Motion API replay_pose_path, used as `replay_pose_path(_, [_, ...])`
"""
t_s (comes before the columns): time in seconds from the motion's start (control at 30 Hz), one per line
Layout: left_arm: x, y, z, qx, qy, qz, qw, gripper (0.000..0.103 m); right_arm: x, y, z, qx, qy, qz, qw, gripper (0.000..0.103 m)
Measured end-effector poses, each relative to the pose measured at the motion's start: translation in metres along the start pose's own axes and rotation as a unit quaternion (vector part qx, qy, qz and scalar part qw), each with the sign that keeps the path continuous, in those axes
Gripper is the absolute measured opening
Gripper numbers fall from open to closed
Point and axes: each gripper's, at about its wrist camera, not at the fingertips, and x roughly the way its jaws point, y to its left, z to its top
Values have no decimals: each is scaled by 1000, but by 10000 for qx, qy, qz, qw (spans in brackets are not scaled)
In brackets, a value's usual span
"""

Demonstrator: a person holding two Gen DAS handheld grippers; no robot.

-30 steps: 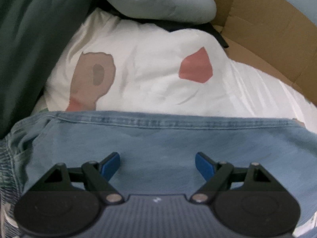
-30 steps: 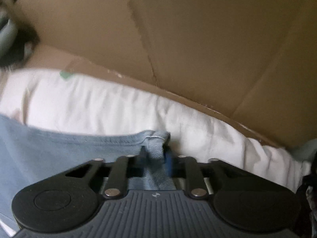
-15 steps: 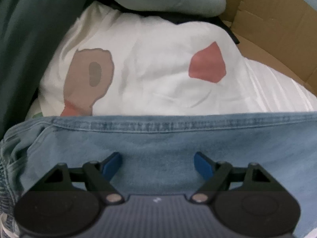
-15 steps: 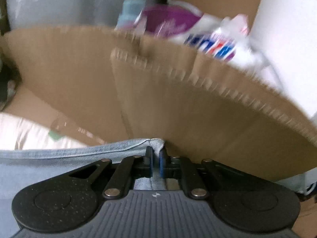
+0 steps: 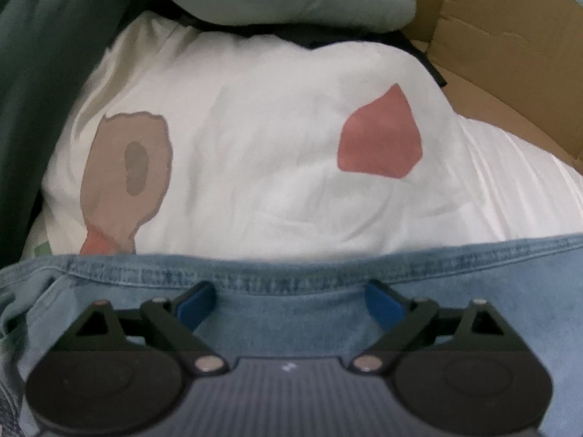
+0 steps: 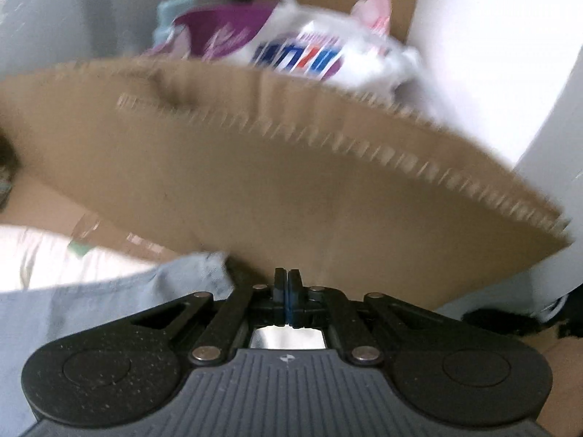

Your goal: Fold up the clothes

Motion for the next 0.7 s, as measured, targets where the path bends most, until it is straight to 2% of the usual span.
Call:
replay_pose_path(0.07, [-3, 1, 4, 79, 39, -52, 9999, 91, 5, 8, -5, 32, 73, 224, 9997, 0])
replay_pose_path(0.13, [-11, 2, 7, 199, -20, -129, 9997, 83, 7, 24, -15, -15, 97, 402, 9991, 4])
replay_pose_path(0.2, [-22, 4, 8, 313, -138, -209, 9992, 65, 14, 40, -20, -87, 131, 567, 9983, 4])
replay_pose_path(0.23, [-27, 6, 7, 319, -160, -262, 9990, 64, 16, 47, -23, -121, 149, 673, 9976, 5])
replay_pose_path(0.27, [-32, 7, 6, 315, -167, -315, 9989, 64, 17, 55, -27, -159, 168, 789, 9966, 8])
replay_pose_path(0.3, [-36, 8, 4, 318, -174, -359, 9987, 64, 19, 64, -31, -235, 204, 875, 9957, 24])
replay_pose_path(0.37, [-41, 11, -2, 360, -193, -425, 9983, 64, 24, 82, -39, -447, 274, 987, 9937, 45])
replay_pose_path(0.5, [-39, 0, -21, 387, -102, -518, 9979, 64, 33, 115, -58, -967, 359, 1090, 9887, 46])
replay_pose_path(0.63, [-30, -8, -32, 435, -105, -338, 9984, 64, 47, 146, -76, -1435, 465, 1118, 9822, 46])
replay_pose_path(0.7, [-27, -12, -30, 403, -89, -269, 9988, 72, 54, 153, -78, -1362, 362, 1044, 9845, 46])
